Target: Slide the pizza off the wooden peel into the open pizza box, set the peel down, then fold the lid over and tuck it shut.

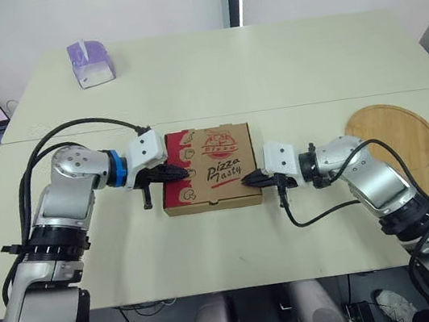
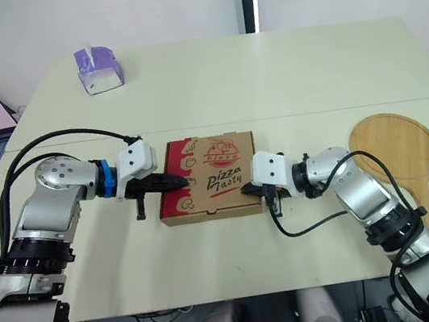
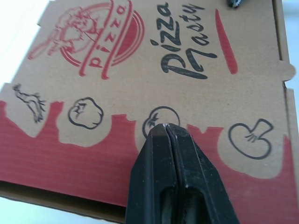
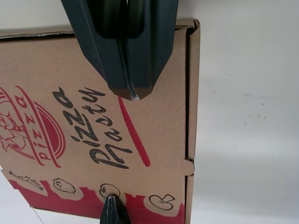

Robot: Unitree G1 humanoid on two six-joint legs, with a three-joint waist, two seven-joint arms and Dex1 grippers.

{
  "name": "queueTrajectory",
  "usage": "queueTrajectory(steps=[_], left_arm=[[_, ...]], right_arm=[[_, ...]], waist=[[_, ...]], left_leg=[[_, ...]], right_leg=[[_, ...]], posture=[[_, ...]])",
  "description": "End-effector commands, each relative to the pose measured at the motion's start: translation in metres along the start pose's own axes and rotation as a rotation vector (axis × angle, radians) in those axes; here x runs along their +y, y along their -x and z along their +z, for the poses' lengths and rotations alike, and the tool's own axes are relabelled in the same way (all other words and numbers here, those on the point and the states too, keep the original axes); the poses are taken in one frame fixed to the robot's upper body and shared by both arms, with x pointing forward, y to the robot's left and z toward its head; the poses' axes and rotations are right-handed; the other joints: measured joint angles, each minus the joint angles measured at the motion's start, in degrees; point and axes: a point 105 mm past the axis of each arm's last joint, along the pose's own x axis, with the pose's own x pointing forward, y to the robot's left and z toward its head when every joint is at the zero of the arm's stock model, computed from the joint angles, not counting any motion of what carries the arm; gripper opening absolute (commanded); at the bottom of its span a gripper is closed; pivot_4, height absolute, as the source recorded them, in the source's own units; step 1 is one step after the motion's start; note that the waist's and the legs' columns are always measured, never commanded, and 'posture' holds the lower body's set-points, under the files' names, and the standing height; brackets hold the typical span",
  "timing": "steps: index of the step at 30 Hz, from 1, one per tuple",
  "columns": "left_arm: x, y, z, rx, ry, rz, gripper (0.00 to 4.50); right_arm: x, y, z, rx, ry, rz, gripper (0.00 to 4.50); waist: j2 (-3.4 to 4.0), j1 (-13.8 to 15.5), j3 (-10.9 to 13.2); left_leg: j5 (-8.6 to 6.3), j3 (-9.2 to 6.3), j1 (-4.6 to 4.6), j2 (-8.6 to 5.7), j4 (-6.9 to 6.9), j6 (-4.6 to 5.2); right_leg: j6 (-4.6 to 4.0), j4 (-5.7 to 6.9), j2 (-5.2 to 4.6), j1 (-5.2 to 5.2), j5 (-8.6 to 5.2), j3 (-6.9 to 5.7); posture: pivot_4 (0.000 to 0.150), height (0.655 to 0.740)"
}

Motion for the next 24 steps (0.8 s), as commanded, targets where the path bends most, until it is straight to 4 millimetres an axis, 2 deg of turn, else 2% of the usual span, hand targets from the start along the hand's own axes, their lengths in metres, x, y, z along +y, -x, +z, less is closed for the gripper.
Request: queueTrajectory(steps=[1, 9, 13, 17, 19, 21, 24], left_arm=[[-0.002, 0.004, -0.015, 0.075, -0.003, 0.008, 0.00], [-0.006, 0.002, -0.027, 0.100, -0.011, 0.019, 0.00], [-0.003, 0.005, -0.016, 0.014, 0.022, 0.056, 0.00], [0.012, 0.027, 0.019, -0.197, 0.108, 0.161, 0.00], [0.021, 0.047, 0.032, -0.279, 0.170, 0.231, 0.00], [0.027, 0.060, 0.035, -0.296, 0.200, 0.304, 0.00], [0.028, 0.073, 0.021, -0.227, 0.205, 0.402, 0.00]], right_arm=[[-0.004, 0.001, -0.003, 0.023, 0.027, -0.008, 0.02], [-0.004, 0.002, -0.014, 0.039, 0.012, -0.005, 0.02], [-0.012, 0.005, -0.010, -0.010, 0.002, -0.035, 0.02], [-0.027, 0.018, 0.014, -0.124, -0.043, -0.074, 0.02], [-0.040, 0.028, 0.015, -0.120, -0.047, -0.121, 0.02], [-0.052, 0.036, 0.011, -0.091, -0.052, -0.182, 0.02], [-0.067, 0.042, -0.002, -0.027, -0.048, -0.263, 0.02]], waist=[[0.00, 0.00, -0.01], [0.00, 0.00, -0.04], [0.00, -0.01, -0.04], [-0.03, -0.04, 0.01], [-0.08, -0.05, 0.05], [-0.08, -0.08, 0.04], [-0.08, -0.17, 0.04]], left_leg=[[0.00, 0.00, 0.01, 0.00, 0.00, 0.00], [-0.01, 0.00, 0.24, 0.01, 0.00, 0.01], [-0.02, -0.01, 0.79, 0.01, -0.08, 0.04], [-0.03, 0.00, 0.88, 0.03, -0.10, 0.05], [-0.03, -0.03, 0.75, 0.05, -0.09, 0.04], [-0.03, -0.04, 0.70, 0.05, -0.08, 0.04], [-0.03, -0.06, 0.73, 0.05, -0.13, 0.03]], right_leg=[[0.00, 0.00, 0.00, 0.01, 0.00, 0.00], [0.00, 0.02, 0.00, 0.23, 0.00, 0.00], [0.00, -0.09, 0.01, 0.75, -0.01, 0.00], [0.00, -0.10, 0.03, 0.83, -0.02, 0.00], [0.00, -0.08, 0.03, 0.72, -0.02, -0.01], [0.00, -0.09, 0.03, 0.67, -0.02, -0.01], [0.00, -0.17, 0.02, 0.69, -0.02, -0.01]], posture=[[0.150, 0.7400], [0.150, 0.7400], [0.150, 0.7400], [0.150, 0.7400], [0.150, 0.7400], [0.150, 0.7400], [0.150, 0.7400]])
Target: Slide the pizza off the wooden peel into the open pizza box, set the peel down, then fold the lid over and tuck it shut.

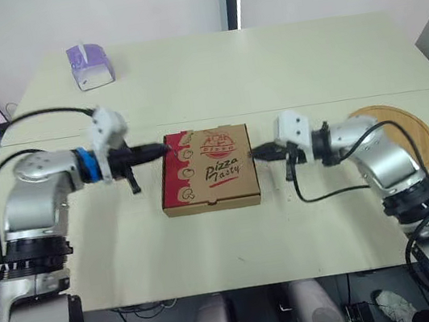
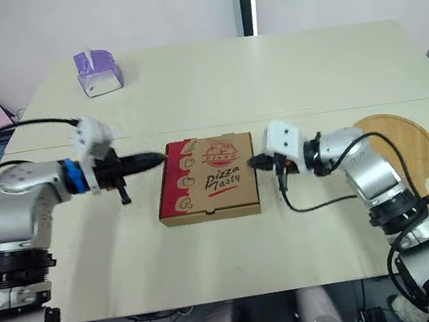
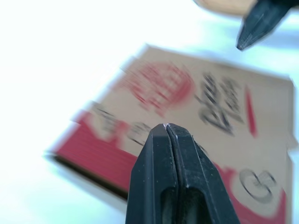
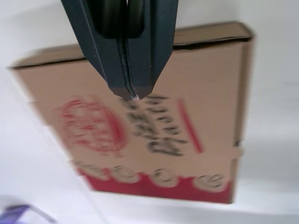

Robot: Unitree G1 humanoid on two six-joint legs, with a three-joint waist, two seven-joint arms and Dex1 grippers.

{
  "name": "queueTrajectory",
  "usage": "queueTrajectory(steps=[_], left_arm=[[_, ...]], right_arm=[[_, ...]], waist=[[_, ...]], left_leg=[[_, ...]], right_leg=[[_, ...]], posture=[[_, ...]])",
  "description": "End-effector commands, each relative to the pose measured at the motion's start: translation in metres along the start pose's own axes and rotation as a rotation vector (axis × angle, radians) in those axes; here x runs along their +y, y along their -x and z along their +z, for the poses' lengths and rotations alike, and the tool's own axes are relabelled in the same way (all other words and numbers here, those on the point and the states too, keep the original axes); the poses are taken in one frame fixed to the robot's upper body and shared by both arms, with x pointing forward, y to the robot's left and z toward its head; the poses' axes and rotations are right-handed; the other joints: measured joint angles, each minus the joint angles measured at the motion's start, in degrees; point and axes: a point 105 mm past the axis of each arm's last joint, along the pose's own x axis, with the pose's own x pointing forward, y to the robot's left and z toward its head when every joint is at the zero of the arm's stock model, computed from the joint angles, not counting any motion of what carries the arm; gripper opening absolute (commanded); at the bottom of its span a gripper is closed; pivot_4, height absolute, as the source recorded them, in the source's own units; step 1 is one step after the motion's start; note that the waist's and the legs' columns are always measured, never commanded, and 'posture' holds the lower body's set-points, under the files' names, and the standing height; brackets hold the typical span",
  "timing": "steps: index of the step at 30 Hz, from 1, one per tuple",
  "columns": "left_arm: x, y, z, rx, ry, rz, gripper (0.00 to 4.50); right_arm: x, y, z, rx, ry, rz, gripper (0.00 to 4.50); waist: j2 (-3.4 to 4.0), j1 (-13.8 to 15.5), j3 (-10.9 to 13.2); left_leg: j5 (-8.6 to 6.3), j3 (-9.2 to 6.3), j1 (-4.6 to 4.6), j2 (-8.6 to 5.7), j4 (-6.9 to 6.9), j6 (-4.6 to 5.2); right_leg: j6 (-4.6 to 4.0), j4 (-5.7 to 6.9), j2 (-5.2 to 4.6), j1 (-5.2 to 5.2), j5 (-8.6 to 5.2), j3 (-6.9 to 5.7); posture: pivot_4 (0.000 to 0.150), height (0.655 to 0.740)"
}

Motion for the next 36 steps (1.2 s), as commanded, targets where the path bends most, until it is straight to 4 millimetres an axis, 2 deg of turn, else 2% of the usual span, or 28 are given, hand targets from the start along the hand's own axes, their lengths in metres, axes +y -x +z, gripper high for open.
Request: queueTrajectory(steps=[1, 6, 15, 22, 27, 36], left_arm=[[0.012, 0.020, -0.002, 0.035, -0.028, 0.130, 0.00], [0.018, 0.031, -0.037, 0.195, -0.084, 0.208, 0.00], [-0.007, 0.006, -0.062, 0.214, -0.022, 0.125, 0.00], [-0.026, -0.018, -0.059, 0.178, -0.009, 0.041, 0.00], [-0.039, -0.030, -0.053, 0.153, -0.013, -0.023, 0.00], [-0.059, -0.063, -0.041, 0.093, -0.031, -0.106, 0.00]], right_arm=[[-0.020, 0.008, -0.011, 0.057, 0.017, -0.104, 0.02], [-0.014, 0.001, -0.033, 0.172, 0.057, -0.086, 0.02], [0.008, -0.018, -0.035, 0.155, 0.018, -0.027, 0.02], [0.022, -0.017, -0.038, 0.171, -0.017, 0.029, 0.02], [0.019, -0.011, -0.034, 0.158, -0.028, 0.016, 0.02], [0.018, 0.013, -0.033, 0.185, -0.037, -0.006, 0.02]], waist=[[0.01, -0.15, 0.00], [0.01, -0.30, 0.01], [0.02, -0.20, 0.01], [0.02, -0.19, 0.01], [0.02, 0.11, 0.01], [0.02, 1.22, 0.01]], left_leg=[[0.00, 0.00, 0.00, 0.00, -0.03, 0.00], [0.00, 0.01, -0.02, 0.00, -0.07, -0.02], [0.00, 0.00, -0.07, -0.01, -0.08, -0.01], [0.00, -0.04, -0.22, -0.01, -0.07, -0.02], [0.00, -0.05, -0.26, -0.04, -0.06, -0.02], [0.01, -0.11, -0.36, -0.05, -0.03, -0.03]], right_leg=[[0.00, -0.03, 0.00, 0.00, 0.00, 0.01], [-0.01, -0.05, -0.02, -0.04, 0.00, 0.02], [-0.01, -0.07, -0.04, -0.05, 0.00, 0.00], [-0.01, -0.06, -0.05, -0.18, 0.00, -0.04], [0.00, -0.08, -0.08, -0.18, 0.01, -0.05], [0.00, -0.18, -0.08, -0.18, 0.01, -0.13]], posture=[[0.150, 0.7400], [0.150, 0.7400], [0.150, 0.7400], [0.150, 0.7400], [0.150, 0.7400], [0.150, 0.7400]])
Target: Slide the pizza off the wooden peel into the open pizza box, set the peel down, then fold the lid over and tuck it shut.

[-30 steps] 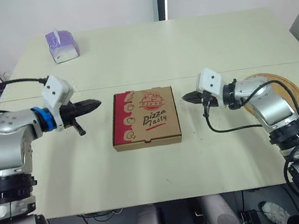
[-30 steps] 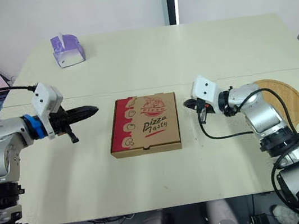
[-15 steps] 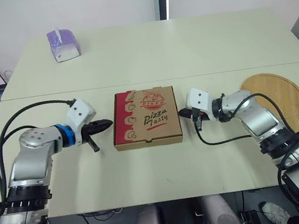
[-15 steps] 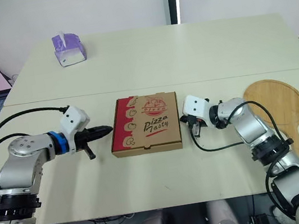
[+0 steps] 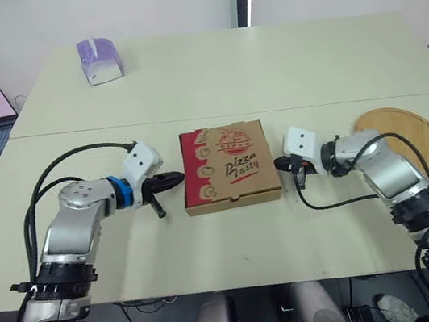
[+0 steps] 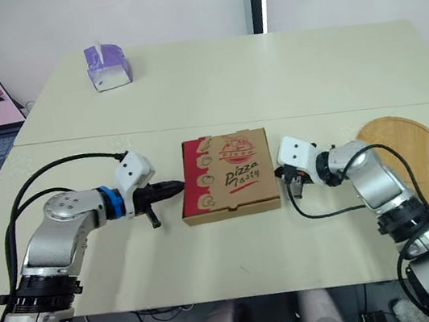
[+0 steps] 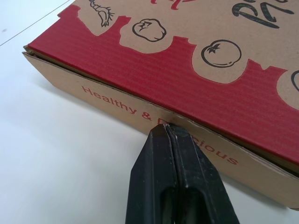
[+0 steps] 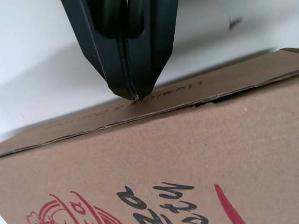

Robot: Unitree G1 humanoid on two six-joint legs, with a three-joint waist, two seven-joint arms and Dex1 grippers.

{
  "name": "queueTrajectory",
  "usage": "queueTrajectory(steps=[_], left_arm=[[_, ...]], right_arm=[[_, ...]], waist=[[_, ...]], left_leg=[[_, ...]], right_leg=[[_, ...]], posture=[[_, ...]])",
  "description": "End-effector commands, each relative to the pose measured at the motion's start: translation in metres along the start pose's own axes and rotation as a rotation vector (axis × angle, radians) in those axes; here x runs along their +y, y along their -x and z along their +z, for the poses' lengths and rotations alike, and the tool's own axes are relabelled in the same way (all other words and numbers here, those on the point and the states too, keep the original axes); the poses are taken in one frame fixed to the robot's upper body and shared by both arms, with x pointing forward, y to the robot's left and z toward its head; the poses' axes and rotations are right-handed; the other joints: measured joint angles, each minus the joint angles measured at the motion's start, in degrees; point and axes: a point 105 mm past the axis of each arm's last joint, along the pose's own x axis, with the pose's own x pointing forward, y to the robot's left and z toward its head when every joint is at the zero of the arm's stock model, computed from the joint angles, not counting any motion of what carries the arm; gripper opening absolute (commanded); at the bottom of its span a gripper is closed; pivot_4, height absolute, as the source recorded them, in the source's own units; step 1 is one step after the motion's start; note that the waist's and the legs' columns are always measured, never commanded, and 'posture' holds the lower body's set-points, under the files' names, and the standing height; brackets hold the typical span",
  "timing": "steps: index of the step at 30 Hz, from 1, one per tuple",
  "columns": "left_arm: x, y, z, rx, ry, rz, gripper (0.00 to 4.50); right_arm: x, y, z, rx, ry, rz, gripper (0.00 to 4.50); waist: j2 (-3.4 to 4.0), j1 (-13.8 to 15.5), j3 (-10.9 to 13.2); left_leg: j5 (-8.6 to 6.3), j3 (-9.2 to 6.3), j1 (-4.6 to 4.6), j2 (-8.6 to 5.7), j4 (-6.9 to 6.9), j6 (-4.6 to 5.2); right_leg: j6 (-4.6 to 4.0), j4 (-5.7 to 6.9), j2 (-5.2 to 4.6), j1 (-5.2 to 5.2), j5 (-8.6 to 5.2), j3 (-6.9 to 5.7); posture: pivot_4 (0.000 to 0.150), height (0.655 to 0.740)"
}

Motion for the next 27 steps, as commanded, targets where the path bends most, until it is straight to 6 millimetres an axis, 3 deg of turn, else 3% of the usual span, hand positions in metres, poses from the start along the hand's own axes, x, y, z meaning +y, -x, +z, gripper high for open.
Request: queueTrajectory(steps=[1, 11, 27], left_arm=[[-0.020, -0.022, 0.025, -0.074, -0.072, -0.089, 0.00], [-0.048, -0.046, 0.035, -0.099, -0.088, -0.209, 0.00], [-0.057, -0.054, 0.040, -0.102, -0.099, -0.257, 0.00]], right_arm=[[0.008, 0.010, 0.027, -0.100, 0.046, 0.024, 0.02], [0.017, 0.030, 0.019, -0.061, 0.010, 0.011, 0.02], [0.016, 0.041, 0.009, -0.025, -0.021, -0.022, 0.02]], waist=[[0.00, 0.03, 0.00], [0.00, -0.07, 0.00], [0.00, -0.04, 0.00]], left_leg=[[0.00, 0.00, -0.01, 0.00, 0.00, 0.00], [0.00, -0.04, -0.05, 0.00, 0.02, 0.00], [0.01, -0.09, -0.08, 0.00, 0.02, -0.01]], right_leg=[[0.00, 0.00, 0.00, 0.00, 0.00, 0.00], [0.01, -0.04, 0.00, 0.01, 0.00, -0.04], [0.05, -0.24, 0.00, 0.08, 0.03, -0.08]], posture=[[0.150, 0.7400], [0.150, 0.7400], [0.150, 0.7400]])
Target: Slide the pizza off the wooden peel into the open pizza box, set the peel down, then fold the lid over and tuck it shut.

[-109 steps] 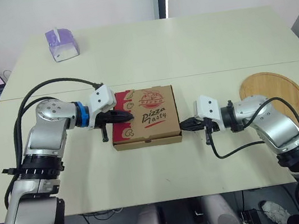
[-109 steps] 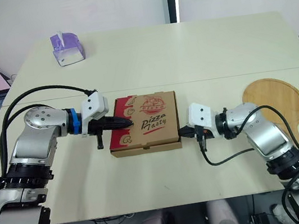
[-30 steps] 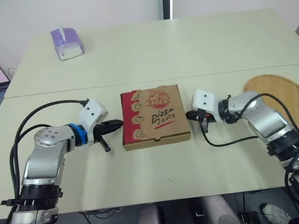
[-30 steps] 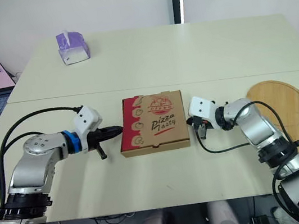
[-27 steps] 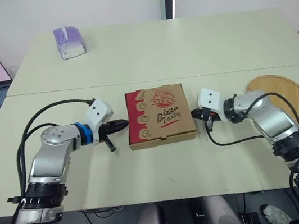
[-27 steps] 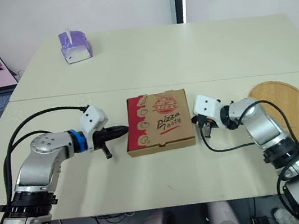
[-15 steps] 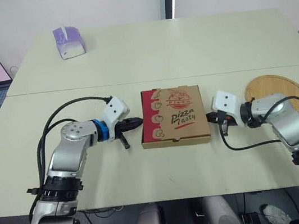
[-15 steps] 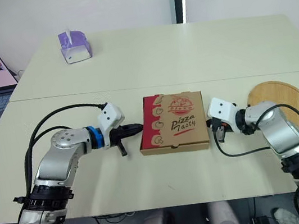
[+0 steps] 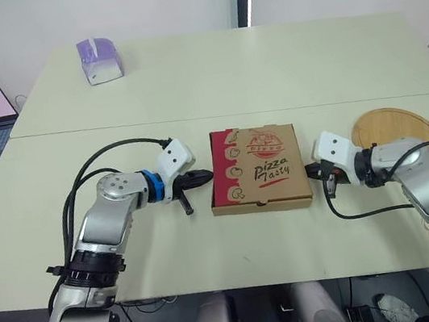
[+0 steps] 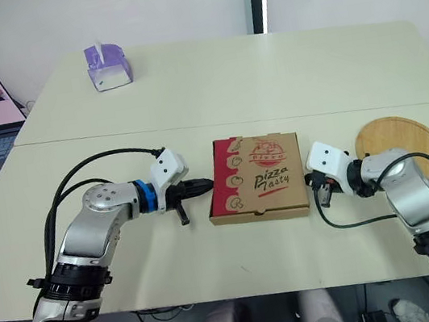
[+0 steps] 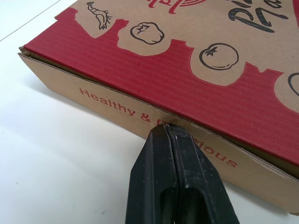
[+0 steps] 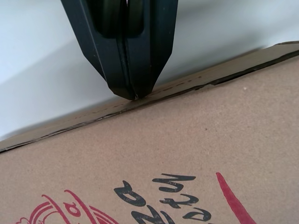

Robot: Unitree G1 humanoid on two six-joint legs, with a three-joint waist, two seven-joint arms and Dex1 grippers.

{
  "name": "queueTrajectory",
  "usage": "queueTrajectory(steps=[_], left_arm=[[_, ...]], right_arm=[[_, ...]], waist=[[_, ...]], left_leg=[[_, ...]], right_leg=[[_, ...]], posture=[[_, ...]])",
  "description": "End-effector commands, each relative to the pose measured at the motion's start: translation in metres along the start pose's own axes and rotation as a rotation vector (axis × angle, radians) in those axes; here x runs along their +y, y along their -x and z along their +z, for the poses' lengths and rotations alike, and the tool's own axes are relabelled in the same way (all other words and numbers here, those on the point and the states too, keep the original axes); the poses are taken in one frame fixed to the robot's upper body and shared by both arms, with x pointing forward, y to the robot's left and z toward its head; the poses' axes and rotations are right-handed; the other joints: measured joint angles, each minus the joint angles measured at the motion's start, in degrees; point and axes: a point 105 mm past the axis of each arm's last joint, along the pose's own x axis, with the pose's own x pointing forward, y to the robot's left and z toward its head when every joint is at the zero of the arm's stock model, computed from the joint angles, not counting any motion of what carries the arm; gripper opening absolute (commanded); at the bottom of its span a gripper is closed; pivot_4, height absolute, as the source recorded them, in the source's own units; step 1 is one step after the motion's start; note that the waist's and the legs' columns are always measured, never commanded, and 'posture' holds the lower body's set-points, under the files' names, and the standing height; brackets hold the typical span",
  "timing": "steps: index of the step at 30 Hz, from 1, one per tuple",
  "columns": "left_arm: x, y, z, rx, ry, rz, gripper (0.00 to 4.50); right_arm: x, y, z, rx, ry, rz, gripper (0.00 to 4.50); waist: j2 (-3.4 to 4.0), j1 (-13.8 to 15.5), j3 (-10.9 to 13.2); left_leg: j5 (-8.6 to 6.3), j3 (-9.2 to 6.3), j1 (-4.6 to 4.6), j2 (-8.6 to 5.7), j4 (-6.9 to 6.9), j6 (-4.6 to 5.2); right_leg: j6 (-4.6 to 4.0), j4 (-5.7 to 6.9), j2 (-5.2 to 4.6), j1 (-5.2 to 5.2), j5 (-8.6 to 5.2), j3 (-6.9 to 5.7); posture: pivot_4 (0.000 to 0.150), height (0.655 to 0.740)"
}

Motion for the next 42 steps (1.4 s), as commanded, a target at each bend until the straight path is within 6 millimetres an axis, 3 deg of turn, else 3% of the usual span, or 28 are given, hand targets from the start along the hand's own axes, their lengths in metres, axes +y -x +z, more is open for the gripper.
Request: queueTrajectory(steps=[1, 8, 15, 20, 23, 26, 30, 34, 37, 38, 42], left_arm=[[-0.026, -0.018, 0.022, -0.066, -0.062, -0.135, 0.00], [-0.022, -0.015, 0.021, -0.058, -0.060, -0.123, 0.00], [-0.002, 0.006, 0.010, -0.022, -0.045, -0.042, 0.00], [0.021, 0.040, 0.000, -0.013, -0.023, 0.064, 0.00], [0.041, 0.076, 0.005, -0.079, -0.018, 0.165, 0.00], [0.051, 0.106, 0.012, -0.135, -0.005, 0.226, 0.57], [0.065, 0.150, 0.012, -0.149, 0.015, 0.339, 1.84], [0.075, 0.194, 0.004, -0.126, 0.048, 0.451, 3.13], [0.081, 0.224, -0.008, -0.098, 0.082, 0.541, 4.11], [0.083, 0.235, -0.016, -0.082, 0.102, 0.582, 4.43], [0.088, 0.262, -0.036, -0.049, 0.147, 0.696, 4.48]], right_arm=[[0.007, 0.002, 0.033, -0.125, 0.072, 0.027, 0.02], [0.007, 0.002, 0.028, -0.111, 0.064, 0.019, 0.02], [0.001, 0.007, 0.014, -0.068, 0.046, -0.004, 0.02], [-0.015, 0.025, 0.002, -0.048, 0.034, -0.057, 0.02], [-0.038, 0.053, 0.002, -0.095, 0.044, -0.107, 0.02], [-0.052, 0.082, 0.012, -0.209, 0.010, -0.104, 0.58], [-0.078, 0.125, 0.022, -0.316, -0.035, -0.176, 1.98], [-0.107, 0.175, -0.004, -0.266, -0.066, -0.344, 3.41], [-0.116, 0.208, -0.032, -0.201, -0.114, -0.439, 4.45], [-0.117, 0.220, -0.040, -0.192, -0.145, -0.474, 4.50], [-0.115, 0.241, -0.063, -0.146, -0.196, -0.530, 4.50]], waist=[[0.00, -0.01, 0.00], [0.00, -0.01, 0.00], [0.00, -0.05, 0.00], [0.00, -0.23, 0.00], [0.00, -0.17, 0.01], [0.00, -0.17, 0.01], [0.02, -0.23, 0.02], [0.04, -0.14, 0.02], [0.06, 0.12, 0.04], [0.07, 0.14, 0.04], [0.12, -0.20, 0.05]], left_leg=[[0.00, 0.00, -0.01, 0.00, 0.00, 0.00], [0.11, -0.01, -0.09, 0.00, 0.00, -0.19], [0.11, -0.03, -0.10, 0.00, 0.00, -0.19], [0.11, -0.02, -0.11, 0.02, 0.00, -0.19], [0.10, -0.02, -0.11, 0.02, 0.00, -0.17], [0.09, -0.01, -0.11, 0.03, 0.00, -0.15], [0.00, 0.00, -0.11, 0.04, 0.00, 0.00], [-0.01, -0.02, -0.11, 0.05, -0.03, 0.03], [-0.04, 0.00, -0.12, 0.04, -0.04, 0.07], [-0.04, 0.00, -0.12, 0.04, -0.05, 0.08], [-0.06, 0.11, -0.08, 0.05, -0.14, 0.12]], right_leg=[[0.01, -0.02, 0.00, 0.00, 0.01, 0.00], [0.06, -0.14, 0.00, 0.00, 0.04, -0.01], [0.07, -0.16, 0.00, 0.00, 0.05, -0.02], [0.07, -0.16, 0.02, -0.02, 0.05, -0.02], [0.07, -0.17, 0.02, -0.02, 0.05, -0.02], [0.07, -0.21, 0.02, -0.02, 0.05, -0.03], [0.07, -0.22, 0.01, -0.01, 0.05, -0.04], [0.07, -0.25, 0.01, -0.01, 0.05, -0.06], [0.07, -0.27, -0.01, -0.01, 0.05, -0.07], [0.07, -0.29, -0.02, -0.01, 0.05, -0.08], [0.06, -0.29, -0.03, -0.04, 0.05, 0.00]], posture=[[0.150, 0.7400], [0.150, 0.7400], [0.150, 0.7400], [0.150, 0.7400], [0.150, 0.7400], [0.150, 0.7400], [0.150, 0.7400], [0.150, 0.7400], [0.150, 0.7400], [0.150, 0.7400], [0.150, 0.7400]])
